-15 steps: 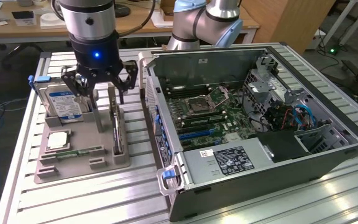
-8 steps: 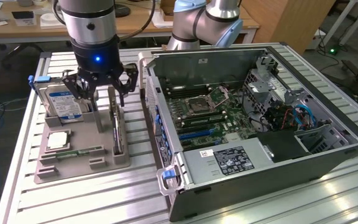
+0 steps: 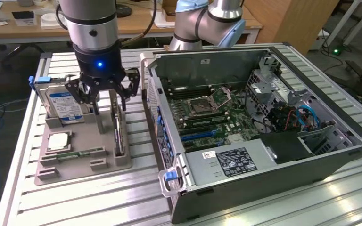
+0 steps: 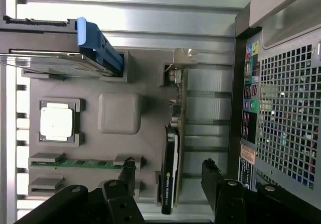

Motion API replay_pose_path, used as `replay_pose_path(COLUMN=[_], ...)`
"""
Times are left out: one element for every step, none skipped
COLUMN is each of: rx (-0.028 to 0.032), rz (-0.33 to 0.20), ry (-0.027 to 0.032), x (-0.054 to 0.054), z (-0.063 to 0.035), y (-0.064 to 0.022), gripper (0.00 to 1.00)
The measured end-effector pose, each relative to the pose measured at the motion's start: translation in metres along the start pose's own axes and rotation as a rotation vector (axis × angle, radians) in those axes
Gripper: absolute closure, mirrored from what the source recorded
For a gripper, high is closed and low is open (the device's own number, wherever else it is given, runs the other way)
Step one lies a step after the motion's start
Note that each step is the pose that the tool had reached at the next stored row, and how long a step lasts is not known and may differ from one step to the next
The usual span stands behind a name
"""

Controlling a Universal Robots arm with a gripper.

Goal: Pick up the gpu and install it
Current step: 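Pick up the gpu and move the gpu toward the slot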

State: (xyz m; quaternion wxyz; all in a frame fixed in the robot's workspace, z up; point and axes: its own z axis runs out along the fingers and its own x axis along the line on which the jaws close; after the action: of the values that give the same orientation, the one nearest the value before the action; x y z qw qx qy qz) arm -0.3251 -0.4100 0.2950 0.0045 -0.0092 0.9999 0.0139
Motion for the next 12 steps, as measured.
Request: replay_pose_path(rx=[0.0002,0.0003,0.0004,0.0004,0.0004,0.0004,0.0004,0.0004,0.0003,0.0004,0.0005,0.0005], rz=[0.0,0.0,0.0,0.0,0.0,0.0,0.0,0.0,0.0,0.0,0.0,0.0], ry=[0.0001,0.0001,0.0001,0.0002,0.0002,0.0,0.0,0.0,0.0,0.0001,0.0002,0.0002], x=[0.0,0.0,0.0,0.0,0.0,0.0,0.0,0.0,0.0,-0.001,-0.001,-0.001], z=[0.0018,0.0035,0.0053,0.0071,0.0091,0.011,0.0128,0.0146,0.0164,0.0181,0.0201,0.0219], y=[0.0,0.0,-0.0001,-0.0001,-0.0001,0.0005,0.0013,0.0018,0.0024,0.0028,0.0033,0.0042], gripper=[0.35,0.35,0.35,0.35,0.35,0.35,0.35,0.35,0.35,0.35,0.35,0.35])
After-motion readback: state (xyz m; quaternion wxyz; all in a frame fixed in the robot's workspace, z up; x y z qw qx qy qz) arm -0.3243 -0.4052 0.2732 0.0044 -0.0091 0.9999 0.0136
